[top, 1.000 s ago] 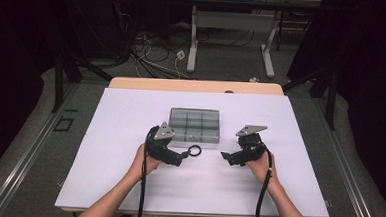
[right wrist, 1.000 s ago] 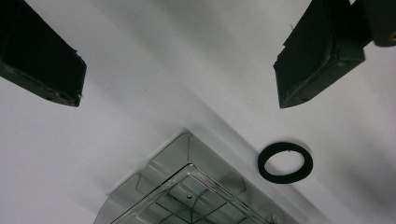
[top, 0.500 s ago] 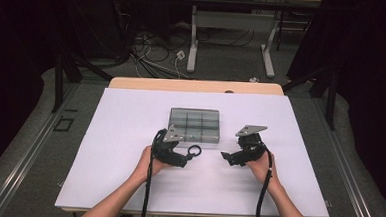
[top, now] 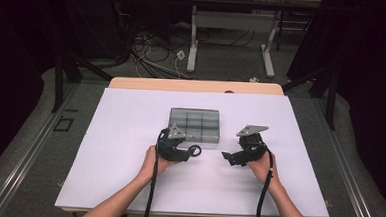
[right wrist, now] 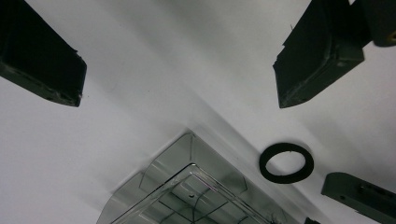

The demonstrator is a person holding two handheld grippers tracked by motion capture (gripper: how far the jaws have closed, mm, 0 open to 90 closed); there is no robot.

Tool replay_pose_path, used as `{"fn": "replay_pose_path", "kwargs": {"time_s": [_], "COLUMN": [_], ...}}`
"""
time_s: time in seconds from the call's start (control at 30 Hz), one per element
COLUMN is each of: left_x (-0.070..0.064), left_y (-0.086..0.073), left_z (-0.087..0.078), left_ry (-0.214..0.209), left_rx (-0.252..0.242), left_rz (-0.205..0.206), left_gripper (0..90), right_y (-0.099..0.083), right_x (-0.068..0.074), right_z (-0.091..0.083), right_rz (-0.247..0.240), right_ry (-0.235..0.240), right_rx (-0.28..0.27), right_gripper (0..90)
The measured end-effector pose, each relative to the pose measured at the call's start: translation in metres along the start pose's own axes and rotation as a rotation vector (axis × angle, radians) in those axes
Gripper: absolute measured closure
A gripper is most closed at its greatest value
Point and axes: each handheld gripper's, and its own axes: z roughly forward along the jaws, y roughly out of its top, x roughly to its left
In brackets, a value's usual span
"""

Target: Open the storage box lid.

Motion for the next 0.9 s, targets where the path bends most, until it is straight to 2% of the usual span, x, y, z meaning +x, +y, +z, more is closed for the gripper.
{"fn": "replay_pose_path", "kwargs": {"time_s": [0.23,0.27,0.37,0.4,0.53,0.57,0.67,0.8,0.9], "left_x": [0.001,0.0,0.0,0.0,0.001,0.001,0.001,0.001,0.001], "left_y": [0.001,0.001,0.001,0.0,-0.001,0.0,-0.001,-0.002,-0.004], "left_z": [0.008,0.009,0.01,0.01,0.012,0.012,0.014,0.015,0.015], "left_ry": [0.019,0.013,0.018,0.012,0.006,0.008,-0.003,-0.001,-0.005], "left_rx": [-0.015,-0.023,-0.033,-0.038,-0.052,-0.048,-0.056,-0.071,-0.086], "left_rz": [-0.041,-0.057,-0.056,-0.061,-0.078,-0.07,-0.086,-0.105,-0.14], "left_gripper": [56.4,57.5,59.3,59.7,63.4,64.3,67.5,72.3,75.7], "right_y": [0.0,0.0,0.0,0.0,0.0,0.0,0.0,0.0,0.0], "right_x": [-0.001,-0.001,0.0,0.0,0.001,0.001,0.001,0.002,0.002], "right_z": [0.001,0.001,0.002,0.001,0.002,0.002,0.002,0.003,0.004], "right_rz": [-0.002,-0.005,-0.005,-0.003,-0.011,-0.013,-0.007,-0.009,-0.014], "right_ry": [-0.001,0.001,0.002,0.003,0.0,-0.002,-0.006,-0.002,-0.004], "right_rx": [0.003,0.004,0.008,0.028,0.02,0.018,0.006,0.02,0.017], "right_gripper": [2.3,2.2,2.3,2.4,2.5,2.6,2.7,3.1,3.6]}}
